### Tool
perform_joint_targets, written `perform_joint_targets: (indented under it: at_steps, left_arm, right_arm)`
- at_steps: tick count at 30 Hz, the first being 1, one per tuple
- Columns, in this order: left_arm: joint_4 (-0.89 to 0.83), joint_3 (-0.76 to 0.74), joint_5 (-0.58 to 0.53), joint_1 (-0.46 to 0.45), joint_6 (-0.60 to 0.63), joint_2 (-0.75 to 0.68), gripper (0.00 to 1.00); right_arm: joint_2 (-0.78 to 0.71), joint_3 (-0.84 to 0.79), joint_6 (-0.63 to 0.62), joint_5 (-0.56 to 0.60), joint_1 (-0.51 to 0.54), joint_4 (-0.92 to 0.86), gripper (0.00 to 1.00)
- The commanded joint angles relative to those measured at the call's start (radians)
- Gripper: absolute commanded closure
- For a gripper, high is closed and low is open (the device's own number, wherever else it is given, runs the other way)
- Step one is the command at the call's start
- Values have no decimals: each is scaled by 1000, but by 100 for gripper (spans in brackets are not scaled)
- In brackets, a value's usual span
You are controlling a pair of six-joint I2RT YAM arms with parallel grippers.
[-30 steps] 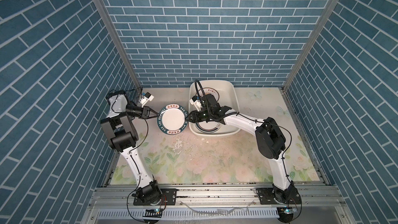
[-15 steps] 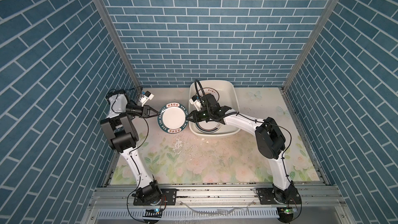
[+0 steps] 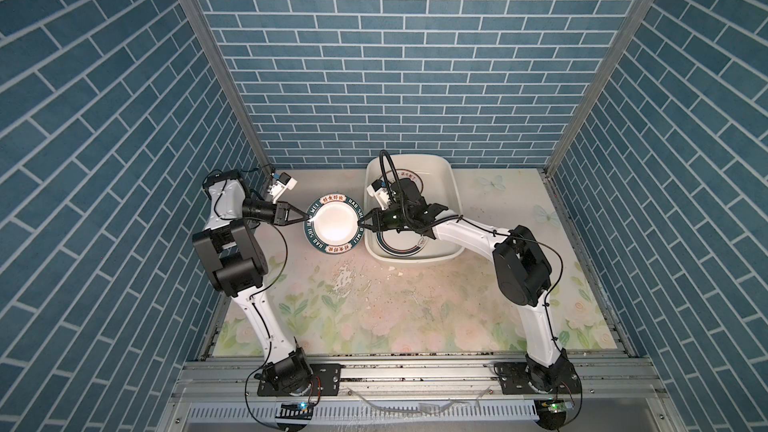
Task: Place the plates into the plastic bin on the countertop
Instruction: 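Close the right gripper on the upright plate's rim beside the left gripper, then lift the plate toward the bin with the right gripper while the left gripper withdraws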
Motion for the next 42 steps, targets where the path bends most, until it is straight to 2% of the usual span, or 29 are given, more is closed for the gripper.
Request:
perform_joint_targets:
  at_steps: [1, 2, 4, 7, 12, 15, 25, 29, 33, 38, 42]
  left_arm:
    - [-193, 2, 58, -6, -16, -32, 100]
    - [-193, 3, 57, -6, -16, -35, 99]
    - [-192, 4, 58, -7, -17, -34, 92]
    - [-193, 5, 56, -6, -17, -35, 79]
    - [-191, 7, 52, -4, -7, -46, 50]
    - [-153, -7, 49, -3, -21, -74, 41]
    - [-115, 30, 37, 9, -80, -95, 37]
    - [19, 44, 18, 10, -223, -138, 36]
    - [258, 34, -25, 4, -467, -220, 36]
    - [548, -54, -148, -30, -725, -380, 34]
    - [708, -147, -298, -101, -825, -527, 24]
  right_arm:
    - [-4, -34, -9, -13, -3, 53, 100]
    - [-4, -39, 4, -21, -6, 69, 100]
    - [-4, -49, 24, -32, -12, 97, 100]
    - [-7, -66, 53, -41, -21, 140, 100]
    - [-18, -80, 71, -43, -34, 165, 100]
    - [-25, -86, 85, -52, -40, 179, 100]
    - [-62, -116, 180, -96, -92, 294, 100]
    - [-112, -144, 183, -98, -128, 290, 100]
    - [-171, -206, 186, -93, -174, 292, 100]
    - [-257, -297, 177, -92, -229, 272, 100]
    - [-329, -368, 171, -100, -276, 253, 100]
